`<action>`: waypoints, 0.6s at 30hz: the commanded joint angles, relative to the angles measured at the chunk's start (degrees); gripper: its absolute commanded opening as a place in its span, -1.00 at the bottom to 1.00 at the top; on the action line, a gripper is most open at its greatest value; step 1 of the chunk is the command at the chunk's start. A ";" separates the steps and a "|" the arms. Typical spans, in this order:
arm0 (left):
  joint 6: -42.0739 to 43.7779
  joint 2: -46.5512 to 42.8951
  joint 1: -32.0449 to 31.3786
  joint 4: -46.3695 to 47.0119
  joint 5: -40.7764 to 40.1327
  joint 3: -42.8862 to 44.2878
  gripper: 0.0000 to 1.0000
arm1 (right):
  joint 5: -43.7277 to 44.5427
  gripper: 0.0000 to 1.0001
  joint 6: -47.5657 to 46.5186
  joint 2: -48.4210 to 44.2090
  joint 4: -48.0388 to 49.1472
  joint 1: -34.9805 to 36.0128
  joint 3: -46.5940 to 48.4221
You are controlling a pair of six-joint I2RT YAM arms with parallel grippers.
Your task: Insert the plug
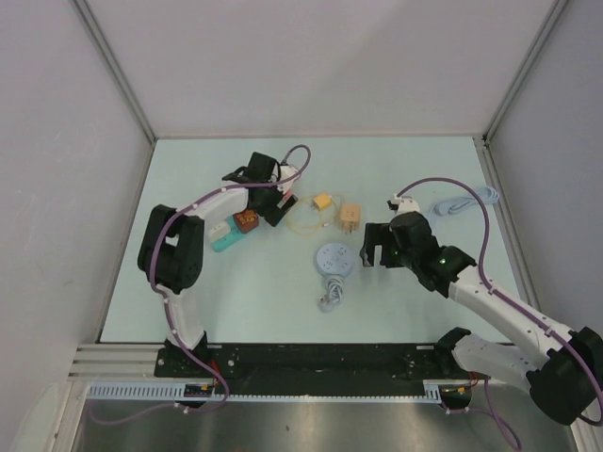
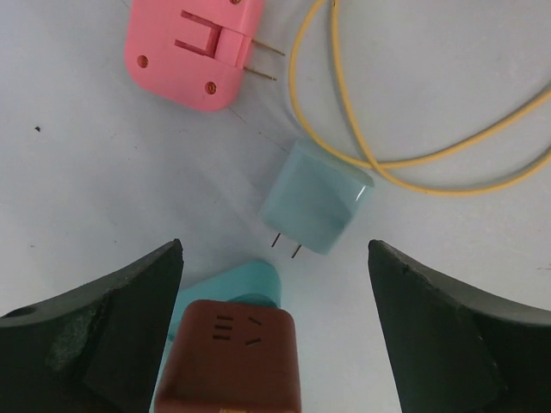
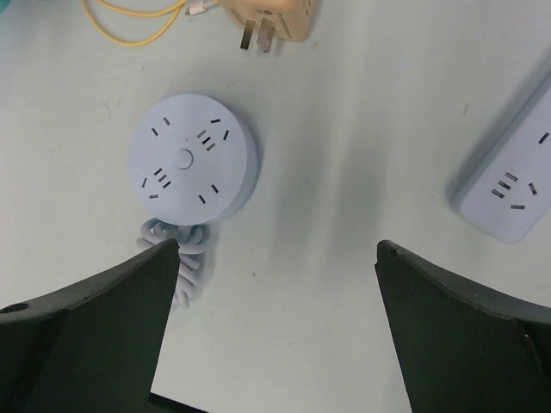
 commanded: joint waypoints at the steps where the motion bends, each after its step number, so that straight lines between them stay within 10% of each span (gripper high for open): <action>1: 7.72 2.07 1.12 -1.13 2.89 3.41 0.82 | -1.25 1.00 -2.19 -0.69 0.03 -0.94 0.57; 9: 10.18 8.22 1.12 -5.71 7.64 7.36 0.65 | -3.63 0.99 -3.51 0.54 0.03 -3.48 0.57; 18: 11.33 9.55 1.12 -10.89 11.41 8.86 -0.02 | -4.86 0.99 -3.16 -0.60 -0.50 -4.45 0.48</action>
